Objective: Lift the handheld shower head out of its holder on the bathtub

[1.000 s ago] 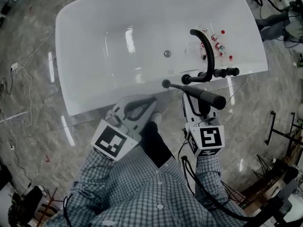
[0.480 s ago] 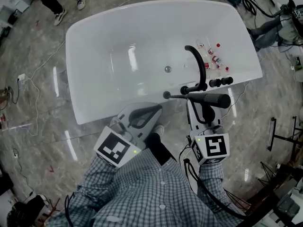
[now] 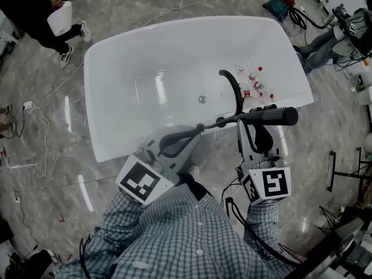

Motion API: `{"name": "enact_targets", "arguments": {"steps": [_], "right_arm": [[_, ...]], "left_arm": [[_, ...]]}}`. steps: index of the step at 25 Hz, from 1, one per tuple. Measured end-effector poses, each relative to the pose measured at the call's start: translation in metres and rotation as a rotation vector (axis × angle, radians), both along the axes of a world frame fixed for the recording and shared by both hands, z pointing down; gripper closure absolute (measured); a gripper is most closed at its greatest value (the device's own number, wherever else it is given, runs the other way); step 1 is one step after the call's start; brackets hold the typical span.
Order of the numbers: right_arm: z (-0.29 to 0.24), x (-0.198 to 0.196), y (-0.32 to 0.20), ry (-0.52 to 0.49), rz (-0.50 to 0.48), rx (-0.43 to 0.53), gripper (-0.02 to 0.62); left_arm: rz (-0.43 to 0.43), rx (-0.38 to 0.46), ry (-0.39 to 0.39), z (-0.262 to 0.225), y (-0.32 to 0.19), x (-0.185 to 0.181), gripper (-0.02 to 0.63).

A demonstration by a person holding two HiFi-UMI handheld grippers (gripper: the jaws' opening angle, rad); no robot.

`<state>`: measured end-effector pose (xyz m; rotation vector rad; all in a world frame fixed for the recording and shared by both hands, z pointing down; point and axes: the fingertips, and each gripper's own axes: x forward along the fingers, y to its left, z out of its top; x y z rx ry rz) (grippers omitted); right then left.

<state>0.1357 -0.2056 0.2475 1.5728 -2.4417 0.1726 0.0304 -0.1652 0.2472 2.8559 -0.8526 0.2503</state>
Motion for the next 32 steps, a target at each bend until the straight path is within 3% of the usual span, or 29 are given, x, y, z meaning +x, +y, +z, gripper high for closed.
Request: {"name": "enact_targets", "arguments": {"steps": [8,15,22,32], "right_arm": [[-0.048,0.012,-0.004,-0.03,0.006,0.093,0.474],[-0.084,0.015,-0.004,-0.047,0.005,0.167,0.476],[-0.113,0.019,-0.005,-0.071,-0.006,0.221,0.476],[-0.118,0.015,0.002,-0.072,-0.03,0.243,0.476]], "left_arm": [[-0.011,0.053,-0.006,-0.028,-0.005,0.001,0.601],[-0.088,0.075,0.057,-0.051,-0.018,-0.01,0.601],[-0.108,0.152,0.04,-0.071,-0.026,-0.014,0.601],[-0.146,0.183,0.051,-0.083,-0.029,-0.025,0.601]]}}
